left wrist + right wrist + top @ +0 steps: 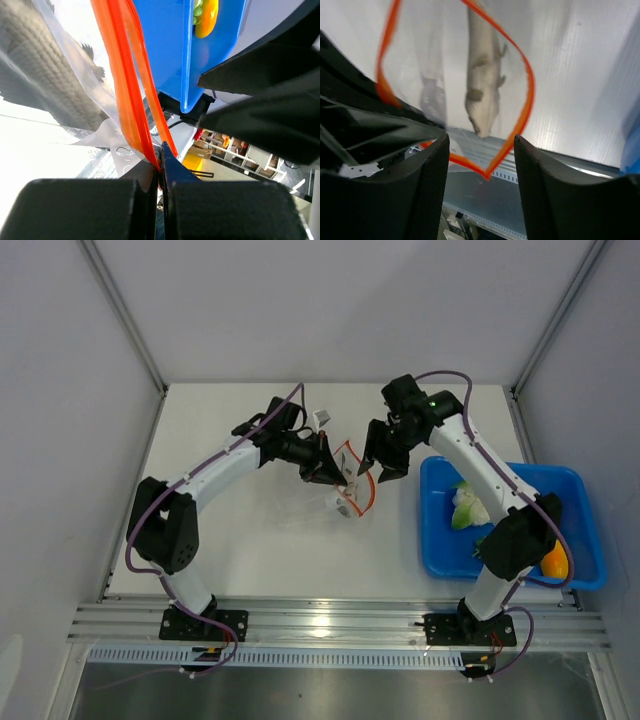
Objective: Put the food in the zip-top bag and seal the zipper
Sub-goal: Adjust the zipper food storage bag at the center of the board.
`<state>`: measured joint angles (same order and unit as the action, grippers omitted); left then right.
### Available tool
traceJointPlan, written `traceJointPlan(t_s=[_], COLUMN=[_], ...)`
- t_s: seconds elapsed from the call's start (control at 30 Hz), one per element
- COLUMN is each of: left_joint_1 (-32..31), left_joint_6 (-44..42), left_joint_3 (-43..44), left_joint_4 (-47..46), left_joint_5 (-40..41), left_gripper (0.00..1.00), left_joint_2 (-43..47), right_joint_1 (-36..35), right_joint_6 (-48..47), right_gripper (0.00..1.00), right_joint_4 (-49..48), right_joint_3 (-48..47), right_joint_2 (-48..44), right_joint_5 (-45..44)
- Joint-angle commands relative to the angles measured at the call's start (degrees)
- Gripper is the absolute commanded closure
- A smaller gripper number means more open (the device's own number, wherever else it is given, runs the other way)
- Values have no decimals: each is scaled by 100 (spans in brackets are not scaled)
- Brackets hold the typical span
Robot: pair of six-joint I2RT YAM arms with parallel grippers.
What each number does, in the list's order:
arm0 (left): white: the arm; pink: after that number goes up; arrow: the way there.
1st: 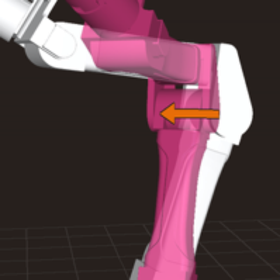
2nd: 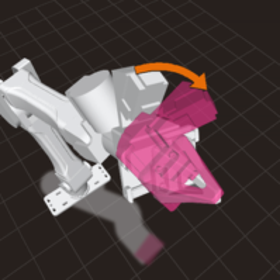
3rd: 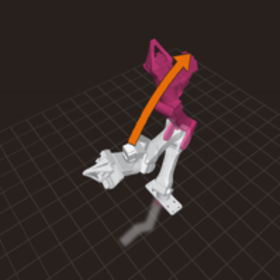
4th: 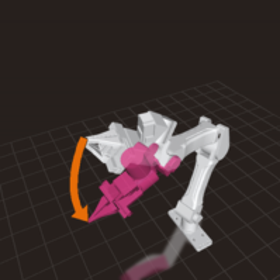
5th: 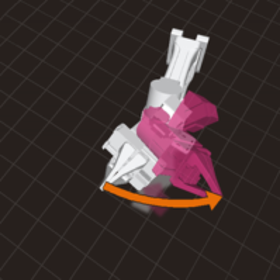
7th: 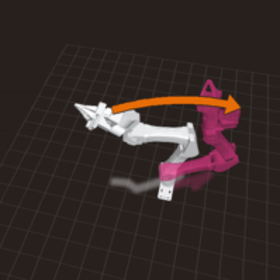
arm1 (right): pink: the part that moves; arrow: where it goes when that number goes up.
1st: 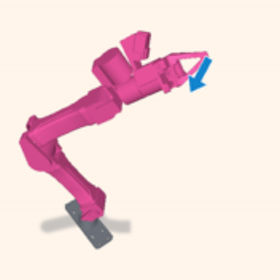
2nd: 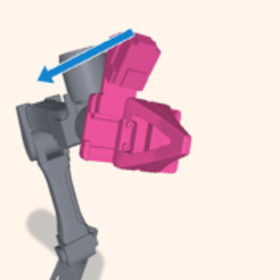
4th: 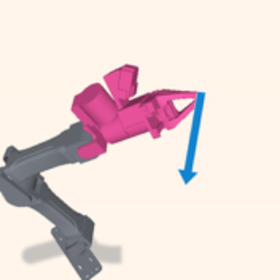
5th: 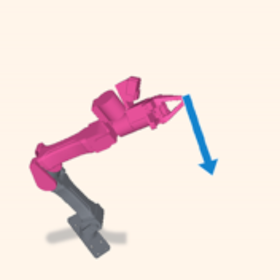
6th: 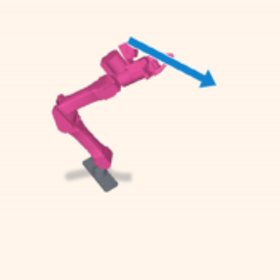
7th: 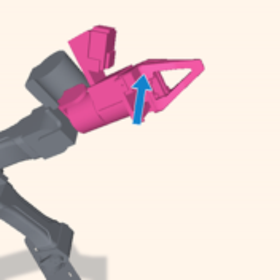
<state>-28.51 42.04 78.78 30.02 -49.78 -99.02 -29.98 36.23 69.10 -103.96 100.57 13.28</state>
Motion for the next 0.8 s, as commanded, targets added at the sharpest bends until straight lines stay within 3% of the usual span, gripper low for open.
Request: traceJointPlan(t_s=[0.0,0.43,0.47,0.5,0.6,0.77], left_joint_1=[56,65,65,65,65,65], left_joint_6=[41,111,120,120,50,-336], left_joint_3=[251,234,225,225,234,199], left_joint_4=[-216,-269,-251,-251,-164,135], left_joint_5=[-260,-463,-471,-480,-454,-217], left_gripper=[100,99,100,99,99,99], left_joint_2=[129,252,252,278,322,419], right_joint_1=[124,141,141,159,203,194], right_joint_6=[-11,-177,-204,-239,-300,-546], right_gripper=[45,50,54,68,92,100], right_joint_4=[-19,-1134,-1188,-1232,-1215,-960], right_joint_3=[578,1817,1836,1827,1590,766], right_joint_2=[-433,-399,-355,-293,-117,-108], right_joint_5=[262,465,404,404,386,403])
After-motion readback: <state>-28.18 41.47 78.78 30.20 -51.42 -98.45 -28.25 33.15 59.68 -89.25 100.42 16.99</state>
